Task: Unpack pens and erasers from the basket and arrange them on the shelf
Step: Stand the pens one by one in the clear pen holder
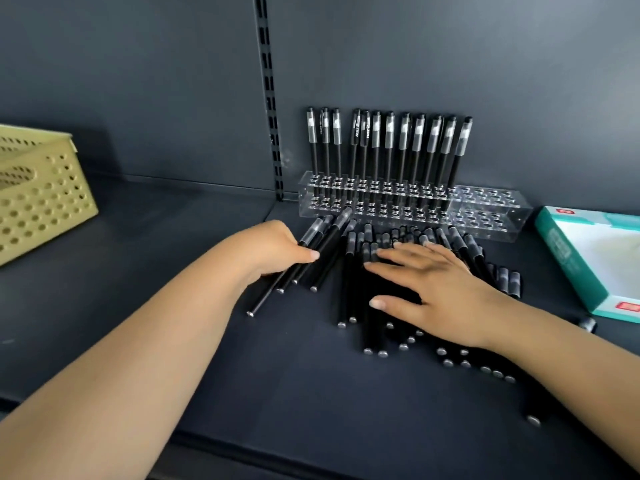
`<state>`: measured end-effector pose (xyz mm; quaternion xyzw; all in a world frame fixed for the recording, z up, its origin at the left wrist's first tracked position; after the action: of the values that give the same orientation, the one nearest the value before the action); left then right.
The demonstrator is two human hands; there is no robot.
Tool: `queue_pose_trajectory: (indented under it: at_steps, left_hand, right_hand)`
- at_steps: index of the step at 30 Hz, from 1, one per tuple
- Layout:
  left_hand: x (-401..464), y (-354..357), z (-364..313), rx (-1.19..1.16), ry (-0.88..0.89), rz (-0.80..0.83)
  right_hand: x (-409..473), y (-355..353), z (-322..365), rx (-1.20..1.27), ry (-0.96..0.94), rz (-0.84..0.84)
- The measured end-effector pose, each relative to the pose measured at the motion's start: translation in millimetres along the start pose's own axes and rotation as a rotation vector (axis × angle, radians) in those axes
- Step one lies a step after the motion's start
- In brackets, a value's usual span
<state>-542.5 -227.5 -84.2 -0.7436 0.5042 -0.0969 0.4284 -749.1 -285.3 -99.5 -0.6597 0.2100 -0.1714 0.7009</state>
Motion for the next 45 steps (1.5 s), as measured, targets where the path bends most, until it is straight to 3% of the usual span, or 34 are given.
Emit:
queue_pose_trajectory:
  at_steps: [5, 8, 11, 13, 16, 23, 31, 36, 40, 45]
  left_hand:
    - [-17, -14, -3, -0.817, 0.099, 0.146]
    - [-34, -16, -9, -0.996, 0.289, 0.128]
    - [-51, -7, -7, -0.976, 0.442, 0.087]
    - [-60, 2, -1, -0.915, 0.473, 0.070]
    - [-64, 12, 12, -0.852, 0.464, 0.048]
    - [-67, 19, 29, -0.665, 0.418, 0.042]
    - [-64, 17, 15, -0.791, 0.384, 0.070]
    - [-46, 13, -27, -0.882, 0.496, 0.026]
    - [-26, 35, -68, -0.913, 0.518, 0.086]
    - [3, 64, -118, -0.817, 0.517, 0.123]
  right_hand:
    - [1, -6, 3, 0.099, -0.005, -0.035]
    - [7, -30, 14, 0.518, 0.061, -0.212]
    - [16, -54, 31, 1.059, 0.045, -0.376]
    - [22, -62, 41, 1.200, -0.033, -0.430]
    - [24, -63, 58, 1.215, -0.143, -0.467]
    - [25, -34, 65, 1.302, -0.087, -0.377]
    - [18, -46, 44, 1.466, 0.001, -0.396]
    - [4, -76, -10, 1.597, 0.093, -0.644]
    - [0, -84, -61, 1.724, 0.263, -0.883]
    - [14, -87, -101, 1.646, 0.450, -1.172]
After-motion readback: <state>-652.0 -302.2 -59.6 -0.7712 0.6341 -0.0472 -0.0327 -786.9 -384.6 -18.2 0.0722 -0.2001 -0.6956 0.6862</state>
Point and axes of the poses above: each hand's wrist, its own x-axis towards the middle knuckle, its own y-axis out of the palm, z = x × y, the point moved 1 cm from there along x, towards the middle knuckle, and after that the axes turned 3 degrees about -x, right-handed, at the moved point
